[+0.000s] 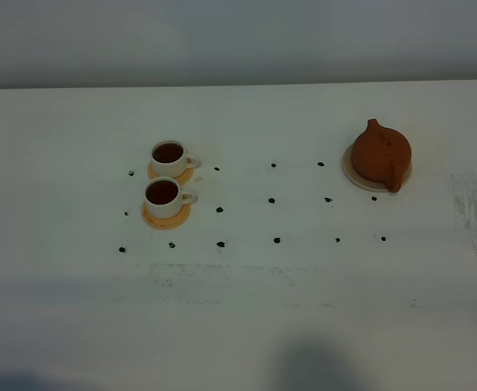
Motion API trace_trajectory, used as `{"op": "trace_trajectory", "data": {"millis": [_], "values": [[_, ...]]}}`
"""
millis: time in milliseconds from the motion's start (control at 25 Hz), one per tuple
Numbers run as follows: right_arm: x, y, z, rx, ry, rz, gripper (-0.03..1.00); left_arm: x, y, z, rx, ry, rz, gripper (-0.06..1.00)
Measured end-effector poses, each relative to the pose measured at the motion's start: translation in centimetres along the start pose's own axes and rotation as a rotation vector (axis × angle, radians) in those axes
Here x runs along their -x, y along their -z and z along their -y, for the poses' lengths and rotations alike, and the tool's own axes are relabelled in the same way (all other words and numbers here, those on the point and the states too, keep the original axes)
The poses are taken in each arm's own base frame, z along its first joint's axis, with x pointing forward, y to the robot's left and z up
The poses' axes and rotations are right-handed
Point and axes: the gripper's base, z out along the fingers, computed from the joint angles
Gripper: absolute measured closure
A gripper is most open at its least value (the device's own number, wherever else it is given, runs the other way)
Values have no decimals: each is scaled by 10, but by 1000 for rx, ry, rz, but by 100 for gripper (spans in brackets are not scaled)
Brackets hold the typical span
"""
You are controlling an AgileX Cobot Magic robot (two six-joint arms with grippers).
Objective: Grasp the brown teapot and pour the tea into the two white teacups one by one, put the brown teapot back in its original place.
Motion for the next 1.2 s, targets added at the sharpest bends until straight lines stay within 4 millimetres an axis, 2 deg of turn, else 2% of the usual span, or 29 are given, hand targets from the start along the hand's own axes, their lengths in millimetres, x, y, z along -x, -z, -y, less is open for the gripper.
{"op": "trace_trajectory", "data": {"millis": [520,1200], "values": [[-17,7,-2,-59,-21,22,74,0,0,0,0,0,0,42],[-23,13,-3,-60,-16,66,75,0,0,0,0,0,0,42]]}}
